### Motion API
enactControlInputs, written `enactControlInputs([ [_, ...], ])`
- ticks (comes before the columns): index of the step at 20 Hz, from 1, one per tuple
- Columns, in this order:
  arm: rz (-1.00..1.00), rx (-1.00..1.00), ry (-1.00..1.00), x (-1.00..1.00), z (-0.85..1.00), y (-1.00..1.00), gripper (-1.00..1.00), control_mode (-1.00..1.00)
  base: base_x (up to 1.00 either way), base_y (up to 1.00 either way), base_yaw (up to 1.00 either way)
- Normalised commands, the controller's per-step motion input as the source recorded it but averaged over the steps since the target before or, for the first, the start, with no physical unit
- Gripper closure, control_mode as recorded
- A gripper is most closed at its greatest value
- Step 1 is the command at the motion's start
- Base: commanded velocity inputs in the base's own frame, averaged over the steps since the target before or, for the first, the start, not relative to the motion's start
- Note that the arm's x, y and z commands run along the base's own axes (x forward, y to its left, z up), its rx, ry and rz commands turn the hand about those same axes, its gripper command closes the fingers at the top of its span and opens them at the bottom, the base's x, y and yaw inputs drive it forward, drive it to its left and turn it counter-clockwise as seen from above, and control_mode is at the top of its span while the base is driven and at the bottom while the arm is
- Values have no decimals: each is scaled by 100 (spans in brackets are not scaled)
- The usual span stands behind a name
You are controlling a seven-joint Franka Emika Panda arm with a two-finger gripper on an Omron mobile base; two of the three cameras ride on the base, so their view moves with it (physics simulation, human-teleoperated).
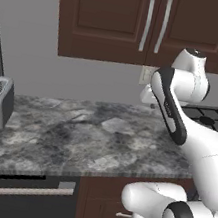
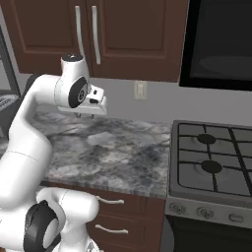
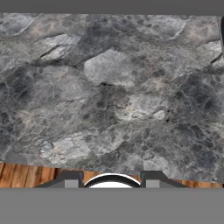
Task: Open the dishwasher door and pull out the top rack.
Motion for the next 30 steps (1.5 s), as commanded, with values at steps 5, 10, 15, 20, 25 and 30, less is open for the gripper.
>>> enactControlInputs([
  [5,0,0,0,0,0,0,-100,100,-1,0,0],
  [10,0,0,0,0,0,0,-100,100,-6,0,14],
  [15,0,0,0,0,0,0,-100,100,0,0,36],
  [20,0,0,0,0,0,0,-100,100,0,0,41],
  [25,0,0,0,0,0,0,-100,100,-5,0,43],
  [30,0,0,0,0,0,0,-100,100,-15,-9,44],
])
